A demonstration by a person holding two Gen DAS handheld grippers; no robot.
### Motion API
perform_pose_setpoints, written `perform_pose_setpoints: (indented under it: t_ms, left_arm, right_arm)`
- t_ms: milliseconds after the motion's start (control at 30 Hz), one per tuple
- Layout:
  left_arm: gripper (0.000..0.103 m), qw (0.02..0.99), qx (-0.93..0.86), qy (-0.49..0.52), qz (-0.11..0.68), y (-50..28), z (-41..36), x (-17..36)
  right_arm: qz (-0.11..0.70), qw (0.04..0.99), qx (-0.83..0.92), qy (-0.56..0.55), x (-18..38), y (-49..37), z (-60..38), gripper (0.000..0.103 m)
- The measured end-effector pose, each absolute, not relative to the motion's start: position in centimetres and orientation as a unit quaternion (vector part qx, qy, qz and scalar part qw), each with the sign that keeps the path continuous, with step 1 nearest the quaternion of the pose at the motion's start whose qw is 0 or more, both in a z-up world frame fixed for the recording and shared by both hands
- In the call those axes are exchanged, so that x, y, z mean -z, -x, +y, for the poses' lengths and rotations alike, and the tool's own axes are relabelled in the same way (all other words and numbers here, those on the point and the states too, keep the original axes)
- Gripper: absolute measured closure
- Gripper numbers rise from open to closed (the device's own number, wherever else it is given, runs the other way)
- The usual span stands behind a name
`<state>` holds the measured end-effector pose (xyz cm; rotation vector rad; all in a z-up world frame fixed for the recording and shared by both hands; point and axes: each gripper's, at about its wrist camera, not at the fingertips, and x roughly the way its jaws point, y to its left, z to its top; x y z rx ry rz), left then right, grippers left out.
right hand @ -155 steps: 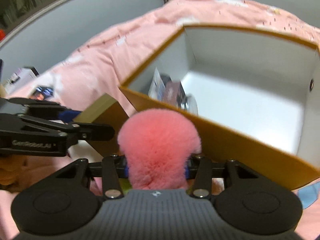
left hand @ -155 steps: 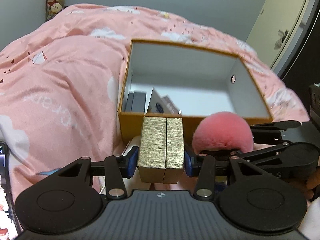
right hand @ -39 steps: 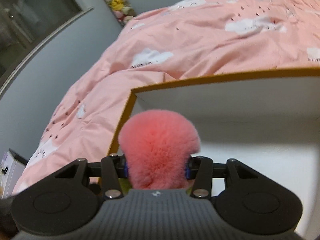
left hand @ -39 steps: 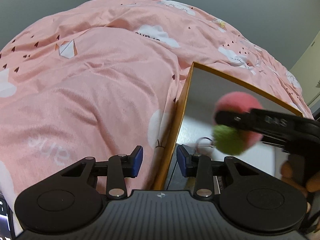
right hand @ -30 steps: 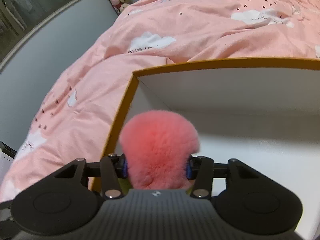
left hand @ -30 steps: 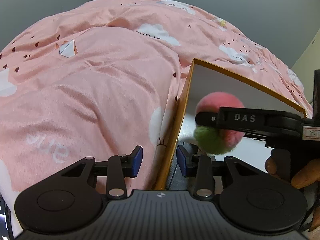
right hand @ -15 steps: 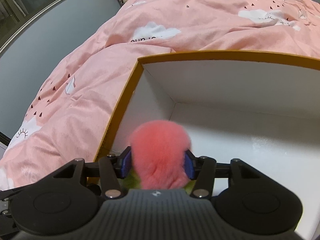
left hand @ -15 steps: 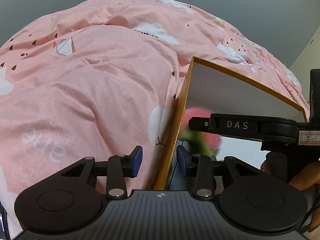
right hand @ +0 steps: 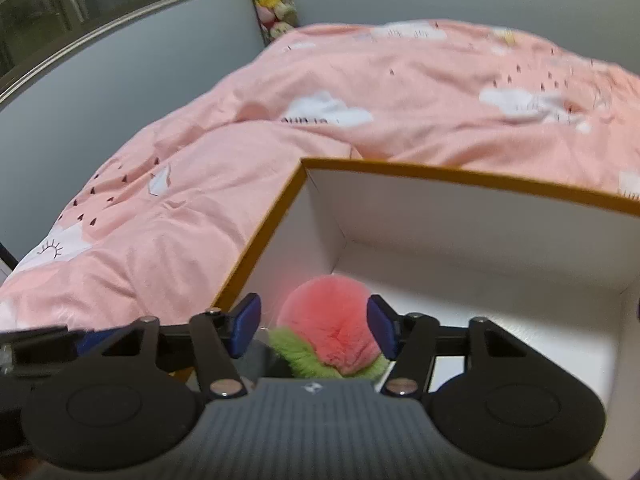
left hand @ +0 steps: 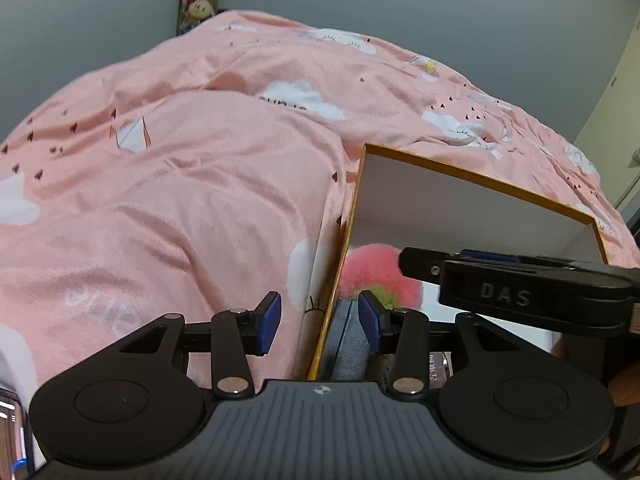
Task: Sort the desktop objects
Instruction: 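Lower the pink pom-pom into the orange box and open the right tool, then move both open tools back over the pile of remaining items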
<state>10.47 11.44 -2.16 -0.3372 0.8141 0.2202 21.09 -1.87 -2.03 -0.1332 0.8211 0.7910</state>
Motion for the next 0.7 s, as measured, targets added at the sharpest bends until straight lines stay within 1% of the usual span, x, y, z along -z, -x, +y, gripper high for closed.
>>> perform_pose_setpoints:
  t_ms: [33, 133, 200, 233, 267, 333, 433, 567, 700]
  left_arm:
    - [0.051, 0.902, -0.111, 0.153, 0.388, -10.3, 11.1, 2.0]
    - [0.051, 0.911, -0.119, 0.126, 0.374, -9.7, 10.4, 1.5]
    - [0.049, 0.916, -0.116, 0.112, 0.367, -9.4, 10.0, 1.0]
    - [0.045, 0.918, -0.113, 0.108, 0.365, -9.2, 9.8, 0.8]
    - [0.042, 0.919, -0.11, 0.107, 0.363, -9.0, 9.6, 0.7]
    - [0.04, 0.922, -0.101, 0.116, 0.356, -8.5, 9.5, 0.4]
    - [0.036, 0.924, -0.092, 0.139, 0.345, -7.9, 9.5, 0.0]
    - [0.035, 0.926, -0.098, 0.144, 0.335, -7.0, 9.2, -0.5]
    - [0.035, 0.923, -0.085, 0.141, 0.347, -6.0, 8.7, -0.5]
  right_arm:
    - [0.383, 0.842, -0.374, 0.062, 1.8, -20.9, -2.2, 0.036]
    - [0.364, 0.854, -0.368, 0.058, 1.2, -20.1, -3.4, 0.029]
    - [0.346, 0.863, -0.362, 0.06, 0.7, -19.5, -4.1, 0.027]
    - [0.335, 0.87, -0.357, 0.064, 0.4, -19.1, -4.6, 0.024]
    - [0.322, 0.877, -0.35, 0.068, 0.2, -18.7, -5.0, 0.019]
    - [0.29, 0.896, -0.326, 0.079, -0.3, -17.6, -5.8, 0.015]
    - [0.267, 0.903, -0.321, 0.101, -0.9, -16.4, -6.7, 0.015]
    - [0.255, 0.905, -0.325, 0.105, -1.5, -15.0, -8.5, 0.015]
    - [0.254, 0.904, -0.332, 0.095, -1.7, -13.6, -10.5, 0.015]
